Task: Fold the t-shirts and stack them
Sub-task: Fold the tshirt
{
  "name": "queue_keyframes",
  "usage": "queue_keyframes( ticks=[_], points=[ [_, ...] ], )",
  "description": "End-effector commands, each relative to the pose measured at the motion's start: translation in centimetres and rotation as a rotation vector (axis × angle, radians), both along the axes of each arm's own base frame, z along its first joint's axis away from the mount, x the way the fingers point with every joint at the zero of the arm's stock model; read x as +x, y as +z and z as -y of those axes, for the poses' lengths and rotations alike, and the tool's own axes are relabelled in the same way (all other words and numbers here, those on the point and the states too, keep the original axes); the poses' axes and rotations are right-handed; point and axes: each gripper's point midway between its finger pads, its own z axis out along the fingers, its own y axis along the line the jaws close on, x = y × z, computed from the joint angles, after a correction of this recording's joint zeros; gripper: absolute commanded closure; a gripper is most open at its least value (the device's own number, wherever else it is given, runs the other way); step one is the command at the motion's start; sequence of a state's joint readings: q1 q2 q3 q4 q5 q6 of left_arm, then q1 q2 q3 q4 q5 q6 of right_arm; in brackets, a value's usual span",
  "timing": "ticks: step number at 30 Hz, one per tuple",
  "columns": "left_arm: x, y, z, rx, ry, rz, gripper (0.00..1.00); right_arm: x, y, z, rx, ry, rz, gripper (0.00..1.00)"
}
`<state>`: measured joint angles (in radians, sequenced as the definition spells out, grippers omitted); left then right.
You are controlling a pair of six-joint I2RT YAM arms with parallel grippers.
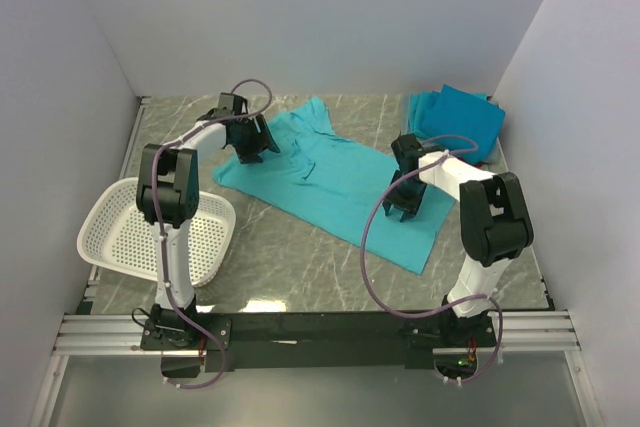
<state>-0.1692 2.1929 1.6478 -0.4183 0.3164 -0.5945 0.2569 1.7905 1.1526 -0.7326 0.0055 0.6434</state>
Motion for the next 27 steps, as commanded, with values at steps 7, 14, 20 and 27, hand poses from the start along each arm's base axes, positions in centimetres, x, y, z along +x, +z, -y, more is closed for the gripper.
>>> queue_keyframes(
  ticks=[7, 14, 20, 27],
  points=[
    [-5.5, -3.4, -4.2, 0.139, 0.048, -0.138, 0.28, -5.1, -2.7, 0.3, -0.028, -0.056, -0.143, 0.49],
    [-8.2, -3.9, -5.5, 0.204, 0.054, -0.175, 0.28, -8.9, -2.8, -0.1, 0.001, -0.082, -0.222, 0.49],
    [-10.0, -3.5, -5.7, 0.211, 0.032, -0.193, 0.28, -11.0, -2.6, -0.8, 0.019, -0.091, -0.256, 0.49],
    [-10.9, -1.6, -5.6, 0.217, 0.020, -0.182, 0.28, -11.8, -0.8, -1.3, 0.012, -0.076, -0.252, 0.49]
  ],
)
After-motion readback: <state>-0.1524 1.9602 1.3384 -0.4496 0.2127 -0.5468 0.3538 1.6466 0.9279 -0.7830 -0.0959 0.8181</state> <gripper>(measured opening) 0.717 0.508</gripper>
